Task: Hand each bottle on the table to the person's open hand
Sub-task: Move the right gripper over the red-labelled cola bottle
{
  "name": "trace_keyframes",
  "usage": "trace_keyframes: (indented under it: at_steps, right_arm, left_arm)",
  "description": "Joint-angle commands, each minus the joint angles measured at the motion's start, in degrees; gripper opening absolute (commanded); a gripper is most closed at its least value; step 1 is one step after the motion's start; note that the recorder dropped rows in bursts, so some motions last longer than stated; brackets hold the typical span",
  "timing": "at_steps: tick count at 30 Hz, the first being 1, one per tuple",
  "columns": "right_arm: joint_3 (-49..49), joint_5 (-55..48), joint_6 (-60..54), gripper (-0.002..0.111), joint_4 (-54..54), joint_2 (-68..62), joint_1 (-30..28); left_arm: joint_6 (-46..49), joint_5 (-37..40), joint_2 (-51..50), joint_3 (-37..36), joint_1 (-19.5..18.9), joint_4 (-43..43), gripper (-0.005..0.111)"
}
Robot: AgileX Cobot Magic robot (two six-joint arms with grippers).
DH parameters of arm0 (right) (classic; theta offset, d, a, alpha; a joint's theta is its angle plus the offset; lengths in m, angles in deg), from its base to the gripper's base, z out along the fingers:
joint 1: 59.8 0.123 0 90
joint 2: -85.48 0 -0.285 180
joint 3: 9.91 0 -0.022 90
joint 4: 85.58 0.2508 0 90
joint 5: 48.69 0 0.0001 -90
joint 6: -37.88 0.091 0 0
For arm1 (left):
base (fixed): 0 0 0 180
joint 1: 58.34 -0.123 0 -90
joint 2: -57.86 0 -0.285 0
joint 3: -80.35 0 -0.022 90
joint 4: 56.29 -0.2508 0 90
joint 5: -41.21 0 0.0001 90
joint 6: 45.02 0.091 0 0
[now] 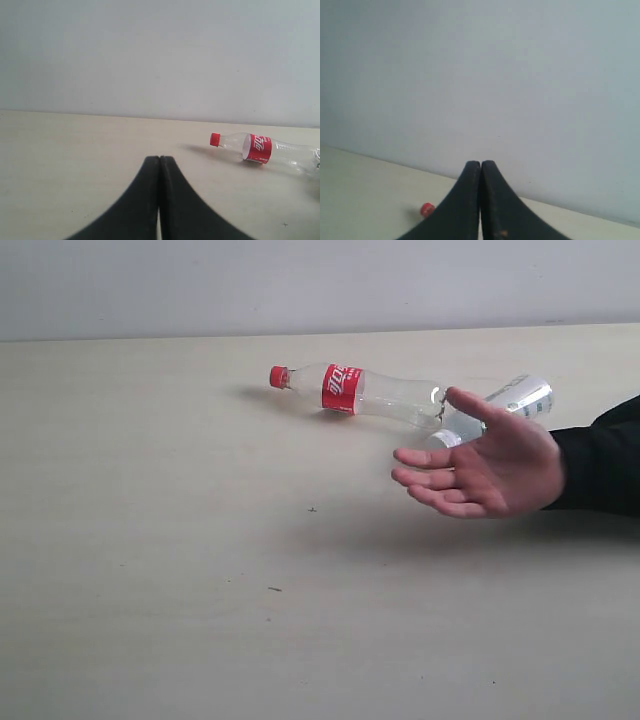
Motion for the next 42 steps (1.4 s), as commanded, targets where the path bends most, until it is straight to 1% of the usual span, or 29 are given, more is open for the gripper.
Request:
trace_keyframes:
  at_steps: [1, 7, 9, 14, 17, 20, 22, 24, 26, 29, 30, 31, 33, 35, 37, 39, 40, 41, 42]
  right_arm:
    - [-9.24, 7.77, -7.08, 0.0, 0.32, -14.41, -0.06]
    - [-19.99, 23.84, -21.83, 0.0, 0.32, -30.69, -0.06]
    - [-24.5, 29.52, -21.82, 0.0, 0.32, -35.87, -0.06]
    - [-33.9, 38.8, -21.82, 0.0, -1.01, -46.52, -0.06]
    - [-37.52, 50.55, -21.82, 0.0, -7.81, -51.67, -0.06]
    - [-38.15, 61.1, -21.72, 0.0, -16.95, -55.57, -0.17]
    - [-38.15, 62.11, -21.72, 0.0, -18.36, -56.84, -1.24]
    - [-38.15, 61.24, -21.72, 0.0, -16.29, -57.53, -2.19]
    - [-38.15, 58.51, -21.72, 0.0, -12.82, -57.78, -3.48]
    - [-38.15, 48.3, -19.69, 0.0, -4.22, -56.53, -5.74]
    - [-38.05, 42.96, -18.16, 0.0, -0.52, -55.67, -6.69]
    - [-37.93, 36.56, -17.29, 0.0, 0.32, -54.67, -7.73]
    - [-36.31, 25.54, -10.87, 0.0, 0.32, -52.57, -8.55]
    - [-35.57, 12.48, -7.79, 0.0, 0.32, -51.05, -9.81]
    - [-35.57, -4.13, -2.58, 0.0, 0.32, -50.71, -11.61]
    - [-36.3, -18.28, 2.06, 0.0, 0.32, -51.37, -13.5]
    - [-36.86, -24.62, 5.07, 0.0, 0.32, -52.14, -14.55]
    - [-37.66, -28.88, 8.63, 0.0, -0.13, -53.06, -15.4]
    - [-38.83, -34.09, 16.04, 0.0, -4.46, -54.26, -16.52]
  left_arm:
    - [0.07, -0.28, 0.36, -0.2, -0.13, 0.49, 0.0]
    - [0.07, -0.28, 0.36, -0.2, -0.13, 0.49, 0.0]
    - [0.07, -0.28, 0.36, -0.2, -0.13, 0.49, 0.0]
    - [0.07, -0.28, 0.36, -0.2, -0.13, 0.49, 0.0]
    - [0.07, -0.28, 0.36, -0.2, -0.13, 0.49, 0.0]
    - [0.07, -0.28, 0.36, -0.2, -0.13, 0.49, 0.0]
    - [0.07, -0.28, 0.36, -0.2, -0.13, 0.49, 0.0]
    - [0.07, -0.28, 0.36, -0.2, -0.13, 0.49, 0.0]
    - [0.07, -0.28, 0.36, -0.2, -0.13, 0.49, 0.0]
    - [0.07, -0.28, 0.36, -0.2, -0.13, 0.49, 0.0]
    - [0.07, -0.28, 0.36, -0.2, -0.13, 0.49, 0.0]
    - [0.07, -0.28, 0.36, -0.2, -0.13, 0.49, 0.0]
    - [0.07, -0.28, 0.36, -0.2, -0.13, 0.49, 0.0]
    - [0.07, -0.28, 0.36, -0.2, -0.13, 0.49, 0.0]
    - [0.07, -0.28, 0.36, -0.2, -0.13, 0.49, 0.0]
    - [0.07, -0.28, 0.36, -0.2, -0.13, 0.49, 0.0]
    - [0.07, -0.28, 0.36, -0.2, -0.13, 0.49, 0.0]
    - [0.07, -0.28, 0.36, -0.2, -0.13, 0.49, 0.0]
    - [0.07, -0.28, 0.36, -0.2, -0.13, 0.49, 0.0]
